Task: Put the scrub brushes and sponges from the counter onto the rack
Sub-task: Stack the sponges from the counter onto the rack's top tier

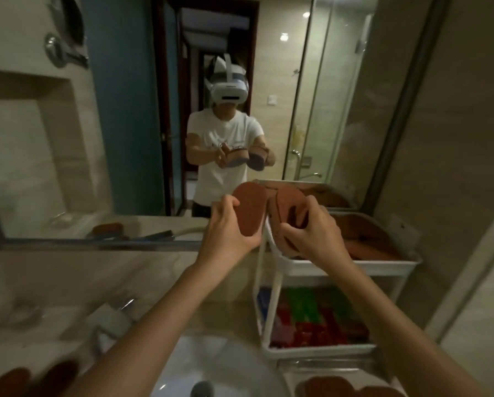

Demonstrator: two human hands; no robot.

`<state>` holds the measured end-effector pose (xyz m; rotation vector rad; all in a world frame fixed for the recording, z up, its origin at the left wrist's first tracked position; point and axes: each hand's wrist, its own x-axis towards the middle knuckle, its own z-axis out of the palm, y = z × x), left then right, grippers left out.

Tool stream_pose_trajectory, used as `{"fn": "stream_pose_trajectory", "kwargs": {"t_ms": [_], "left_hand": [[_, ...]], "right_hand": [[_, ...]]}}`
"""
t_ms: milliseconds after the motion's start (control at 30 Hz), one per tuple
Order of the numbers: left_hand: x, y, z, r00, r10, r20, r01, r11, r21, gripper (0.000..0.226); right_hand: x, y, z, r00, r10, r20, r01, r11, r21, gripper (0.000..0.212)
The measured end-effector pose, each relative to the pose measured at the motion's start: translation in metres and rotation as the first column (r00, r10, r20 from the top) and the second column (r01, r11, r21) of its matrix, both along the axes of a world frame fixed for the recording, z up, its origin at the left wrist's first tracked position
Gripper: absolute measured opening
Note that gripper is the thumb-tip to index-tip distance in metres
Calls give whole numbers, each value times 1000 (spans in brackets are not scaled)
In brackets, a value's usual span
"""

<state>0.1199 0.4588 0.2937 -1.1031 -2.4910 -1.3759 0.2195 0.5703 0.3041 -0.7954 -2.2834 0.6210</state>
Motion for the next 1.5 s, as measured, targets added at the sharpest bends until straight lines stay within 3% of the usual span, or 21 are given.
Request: {"fn": "stream_pose_trajectory", "kwargs": {"t_ms": [167,300,533,833,1200,1333,1500], "left_hand": [[13,85,12,997,-73,-9,72,995,-68,61],[9,128,-6,1000,4,9,-3,991,-135,59],[2,146,-34,997,73,40,-64,978,-197,62],[-2,148,-30,981,60,184,-37,991,-126,52],[2,144,-33,994,50,102,-34,988,-152,55],[1,144,-36,995,48,89,-34,987,-154,53],[-2,145,-36,999,29,-22,-34,967,-252,54]], "right_hand": [[9,84,14,999,-25,35,26,999,-23,43],[-6,129,5,991,-38,130,45,998,-54,31],[-29,158,-26,963,-84,257,101,993,-55,51],[-29,167,-23,995,25,95,-6,982,-188,32],[-25,168,-37,994,26,107,-10,989,-149,45],[-28,166,-41,976,-13,219,21,999,-35,42],[-26,165,-45,969,-9,245,18,999,-36,45]]}}
